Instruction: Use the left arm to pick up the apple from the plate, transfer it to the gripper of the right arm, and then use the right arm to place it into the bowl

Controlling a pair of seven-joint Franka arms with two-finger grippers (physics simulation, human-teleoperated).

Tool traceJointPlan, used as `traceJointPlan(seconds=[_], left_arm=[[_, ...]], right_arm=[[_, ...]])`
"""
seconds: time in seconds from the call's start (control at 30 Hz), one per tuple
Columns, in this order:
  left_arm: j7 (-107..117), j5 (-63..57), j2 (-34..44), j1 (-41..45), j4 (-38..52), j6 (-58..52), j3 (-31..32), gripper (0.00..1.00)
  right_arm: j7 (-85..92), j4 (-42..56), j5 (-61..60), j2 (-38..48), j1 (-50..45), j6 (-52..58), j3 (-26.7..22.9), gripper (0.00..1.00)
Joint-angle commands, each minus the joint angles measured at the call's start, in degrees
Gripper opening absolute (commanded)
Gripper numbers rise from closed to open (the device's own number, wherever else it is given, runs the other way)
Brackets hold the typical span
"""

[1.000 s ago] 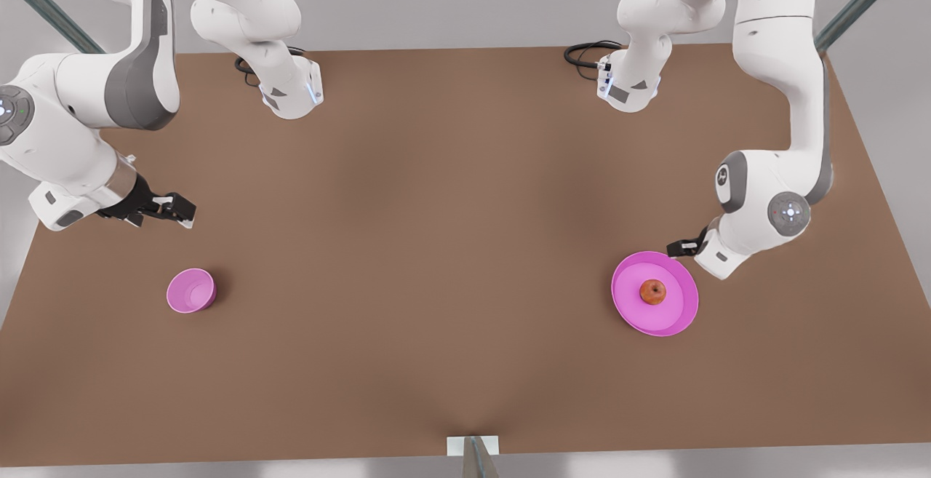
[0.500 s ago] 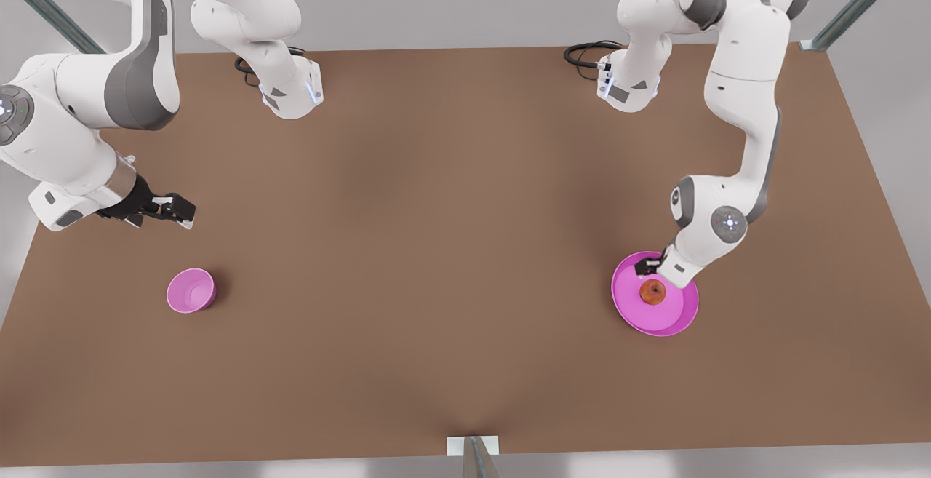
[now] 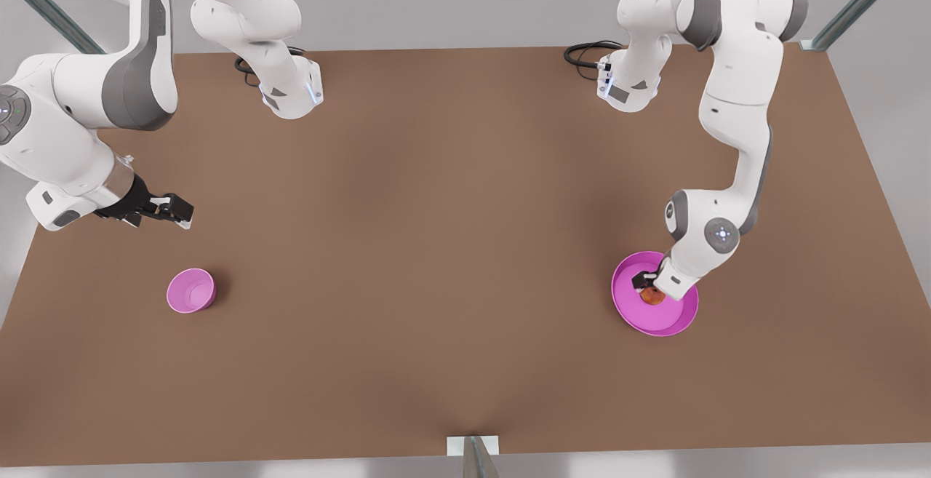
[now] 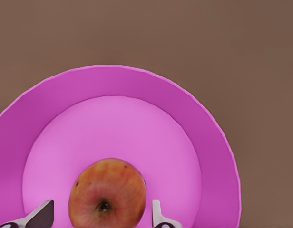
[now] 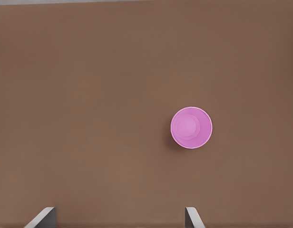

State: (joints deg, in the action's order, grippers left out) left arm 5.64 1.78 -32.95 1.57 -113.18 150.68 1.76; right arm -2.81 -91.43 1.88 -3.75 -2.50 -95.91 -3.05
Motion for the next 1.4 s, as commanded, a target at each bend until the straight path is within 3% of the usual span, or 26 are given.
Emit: traceJointPlan(seconds=[0.0, 0.2, 0.33, 0.8, 0.9, 0.97, 1.03, 1.1, 1.2, 1.37], left_arm=[[0.43, -0.11, -0.36, 0.01, 0.33, 0.40, 0.00, 1.00], [0.34, -0.20, -1.95, 0.10, 0.77, 1.11, 0.00, 0.98], [0.25, -0.29, -2.38, 0.36, 1.12, 1.11, -0.09, 0.79], [-0.27, -0.46, 1.22, 0.62, 1.64, 0.23, 0.00, 0.68], [-10.91, -0.02, 8.86, 0.62, 3.57, -13.12, 5.97, 0.68], [-12.93, 2.96, 8.51, 1.06, 11.75, -24.20, 11.07, 0.68], [-18.27, 8.22, 5.79, 0.19, 16.76, -24.29, 16.95, 0.68], [-50.85, 35.88, 3.51, 0.27, 18.70, -24.03, 18.80, 0.70], [-86.80, 57.88, 0.17, 1.50, 19.13, -23.77, 19.42, 0.71], [-130.33, 83.45, -10.29, 1.50, 24.93, -23.85, 28.03, 0.70]], right_arm=[[0.17, 0.03, -0.04, 0.05, -0.05, 0.02, -0.03, 1.00], [0.08, 0.03, -0.04, -0.12, -0.05, 0.02, -0.03, 1.00], [-0.01, 0.03, -0.04, -0.12, -0.05, 0.11, -0.03, 1.00], [0.34, 0.47, -0.04, -0.38, -0.05, 0.02, -0.03, 1.00], [0.34, 0.47, -0.04, -0.38, -0.05, 0.02, -0.03, 1.00], [0.43, 0.47, -0.04, -0.38, -0.05, 0.02, -0.03, 1.00], [0.08, 0.47, -0.04, -0.38, -0.14, 0.02, 0.06, 1.00], [0.08, 0.64, -0.30, -0.38, -0.66, 0.11, 0.15, 1.00], [2.18, 0.73, -3.98, -3.37, -0.84, 0.28, 1.38, 1.00], [1.58, 3.02, -35.77, -9.96, 0.12, -5.06, 0.94, 1.00]])
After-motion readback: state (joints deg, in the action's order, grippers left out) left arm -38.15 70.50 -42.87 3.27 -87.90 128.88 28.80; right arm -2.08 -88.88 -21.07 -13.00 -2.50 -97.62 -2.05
